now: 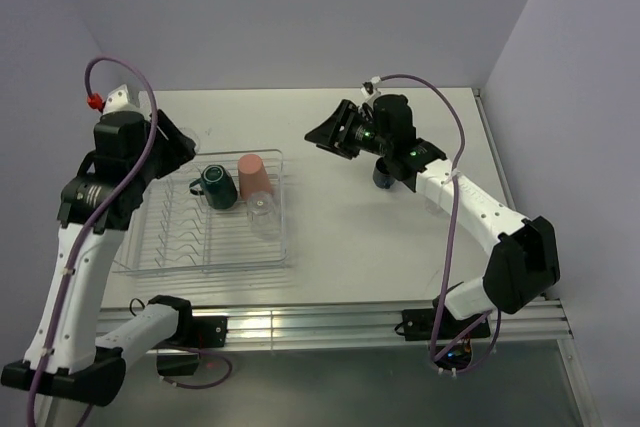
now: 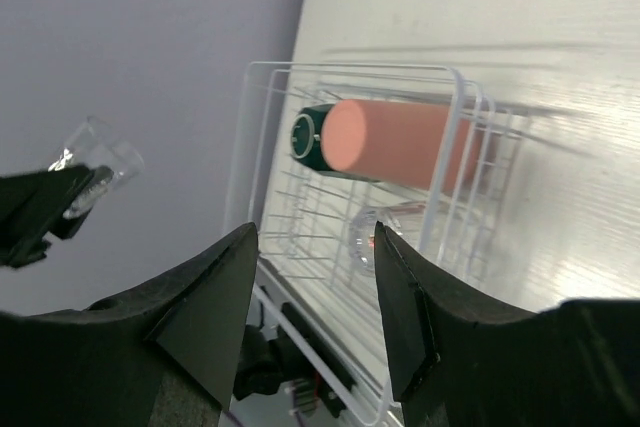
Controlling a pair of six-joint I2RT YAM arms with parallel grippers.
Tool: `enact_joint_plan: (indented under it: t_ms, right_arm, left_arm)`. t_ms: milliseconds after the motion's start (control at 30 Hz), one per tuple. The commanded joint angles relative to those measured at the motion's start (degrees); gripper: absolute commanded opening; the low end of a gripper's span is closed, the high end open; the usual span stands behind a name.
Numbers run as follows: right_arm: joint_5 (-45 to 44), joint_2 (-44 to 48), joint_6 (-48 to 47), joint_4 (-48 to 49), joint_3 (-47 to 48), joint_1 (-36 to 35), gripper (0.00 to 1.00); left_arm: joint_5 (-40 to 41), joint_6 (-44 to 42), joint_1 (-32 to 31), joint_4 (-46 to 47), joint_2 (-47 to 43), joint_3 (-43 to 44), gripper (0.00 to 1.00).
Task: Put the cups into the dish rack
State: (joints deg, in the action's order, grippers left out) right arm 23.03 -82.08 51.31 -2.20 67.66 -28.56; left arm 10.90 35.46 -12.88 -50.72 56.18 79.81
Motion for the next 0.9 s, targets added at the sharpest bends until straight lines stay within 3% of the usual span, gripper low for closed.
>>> enact_joint_plan:
  t_ms: [0, 100, 333, 867]
  right_arm:
    - [-4.48, 2.63, -4.64, -3.95, 1.69, 0.08, 0.58]
    - [-5.71, 2.89, -5.69, -5.27, 1.25, -0.01, 0.57]
    - [-7.03, 3.42, -7.54, -8.17, 0.37, 0.08, 0.57]
    - [-7.03, 3.60, -9.47, -11.52, -0.68, -0.01, 0.55]
  left_arm:
    - [4.15, -2.67, 5.92, -1.14, 2.70, -1.05, 0.00]
    - [-4.28, -4.69, 17.84, 1.05, 4.81, -4.57, 0.00]
    - [-6.23, -2.77, 25.00, 3.52, 7.62, -9.93, 0.00]
    - [-3.08, 0.48, 29.76, 10.11, 10.78, -18.29, 0.00]
